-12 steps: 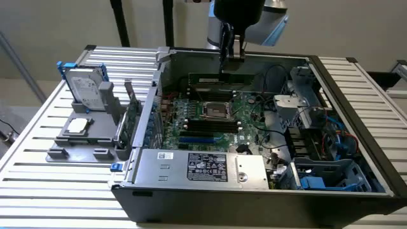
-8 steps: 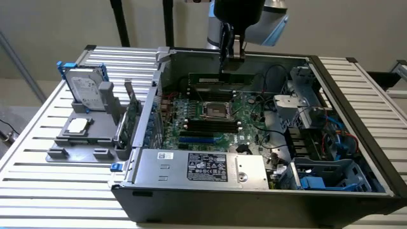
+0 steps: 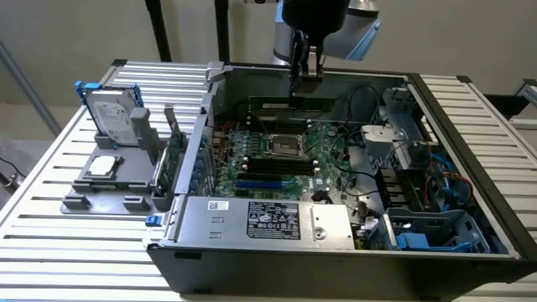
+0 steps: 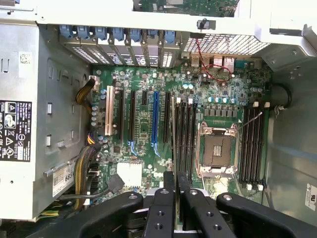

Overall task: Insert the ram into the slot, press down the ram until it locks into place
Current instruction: 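Insert the ram into the slot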

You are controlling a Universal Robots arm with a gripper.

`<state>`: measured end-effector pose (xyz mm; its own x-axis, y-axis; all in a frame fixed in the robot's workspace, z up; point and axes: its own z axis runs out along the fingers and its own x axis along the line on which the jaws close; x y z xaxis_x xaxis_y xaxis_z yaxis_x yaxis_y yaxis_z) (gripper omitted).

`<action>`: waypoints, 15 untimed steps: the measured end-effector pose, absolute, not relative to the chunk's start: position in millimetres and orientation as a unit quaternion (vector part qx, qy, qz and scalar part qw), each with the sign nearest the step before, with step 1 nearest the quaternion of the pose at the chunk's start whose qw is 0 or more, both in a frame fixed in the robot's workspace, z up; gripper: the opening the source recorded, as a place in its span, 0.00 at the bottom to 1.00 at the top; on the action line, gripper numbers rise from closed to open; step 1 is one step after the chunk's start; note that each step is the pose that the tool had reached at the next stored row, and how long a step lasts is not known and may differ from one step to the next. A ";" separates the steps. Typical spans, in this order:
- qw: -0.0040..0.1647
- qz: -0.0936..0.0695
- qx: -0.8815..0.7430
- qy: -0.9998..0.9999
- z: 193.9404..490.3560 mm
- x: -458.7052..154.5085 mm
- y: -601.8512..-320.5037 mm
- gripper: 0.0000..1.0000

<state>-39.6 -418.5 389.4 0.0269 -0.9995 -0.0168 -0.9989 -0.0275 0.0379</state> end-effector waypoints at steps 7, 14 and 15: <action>0.007 -0.020 0.686 -0.727 384.7 -39.6 -418.4 0.14; 0.007 -0.020 0.672 -0.740 372.3 -39.6 -413.7 0.14; 0.007 -0.020 0.672 -0.740 370.6 -39.6 -412.9 0.14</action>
